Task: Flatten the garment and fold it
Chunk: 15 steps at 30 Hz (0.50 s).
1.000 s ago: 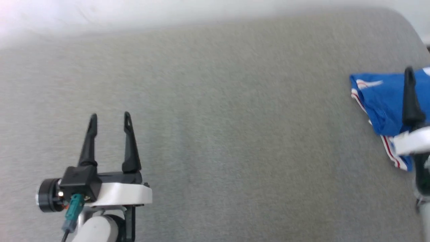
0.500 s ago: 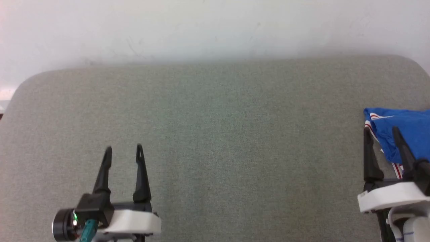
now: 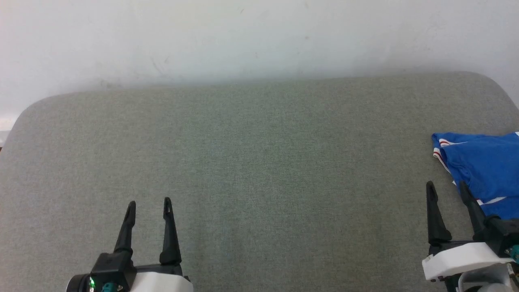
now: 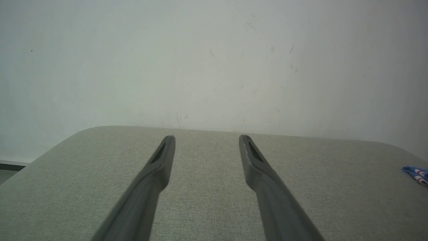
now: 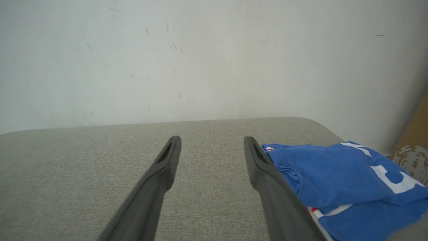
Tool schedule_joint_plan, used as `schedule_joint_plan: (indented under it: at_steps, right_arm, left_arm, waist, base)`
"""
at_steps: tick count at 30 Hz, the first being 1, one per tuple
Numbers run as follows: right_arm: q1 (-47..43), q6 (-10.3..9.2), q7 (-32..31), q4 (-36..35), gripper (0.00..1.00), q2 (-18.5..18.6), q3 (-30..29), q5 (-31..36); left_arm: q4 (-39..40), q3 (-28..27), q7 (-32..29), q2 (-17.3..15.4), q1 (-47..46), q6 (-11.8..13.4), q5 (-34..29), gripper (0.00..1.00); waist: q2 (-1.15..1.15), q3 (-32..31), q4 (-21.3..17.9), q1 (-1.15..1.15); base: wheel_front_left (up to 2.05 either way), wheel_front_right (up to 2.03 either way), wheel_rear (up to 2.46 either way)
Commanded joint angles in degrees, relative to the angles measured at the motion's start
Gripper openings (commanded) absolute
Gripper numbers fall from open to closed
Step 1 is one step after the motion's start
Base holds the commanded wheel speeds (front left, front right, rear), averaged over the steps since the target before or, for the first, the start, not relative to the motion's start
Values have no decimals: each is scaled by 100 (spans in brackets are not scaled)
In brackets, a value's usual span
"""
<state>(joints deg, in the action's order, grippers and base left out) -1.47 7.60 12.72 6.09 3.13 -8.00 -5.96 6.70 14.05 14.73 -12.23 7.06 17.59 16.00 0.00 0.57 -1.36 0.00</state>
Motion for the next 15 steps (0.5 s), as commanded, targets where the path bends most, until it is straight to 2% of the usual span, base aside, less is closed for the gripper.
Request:
schedule_joint_plan:
  at_steps: [1,6,7,15]
  right_arm:
    - [-44,-11,40,14,100,-23,23,-19]
    - [0,-11,64,15,100,-24,45,-19]
    - [2,0,15,16,0,-1,50,-9]
    - [8,1,-53,-5,0,4,84,12]
  left_arm:
    - [-7,-74,27,54,64,-74,-84,100]
    - [-16,-268,27,209,61,-174,-179,100]
    - [-5,-264,-2,213,7,-150,-158,0]
    - [-31,-299,-63,236,-24,-205,-210,0]
  waist:
    - [0,14,-13,0]
    - [0,54,-34,0]
    - [0,53,-33,0]
    - [0,50,-28,0]
  base:
    - [0,0,0]
    - [0,0,0]
    - [0,0,0]
    - [0,0,0]
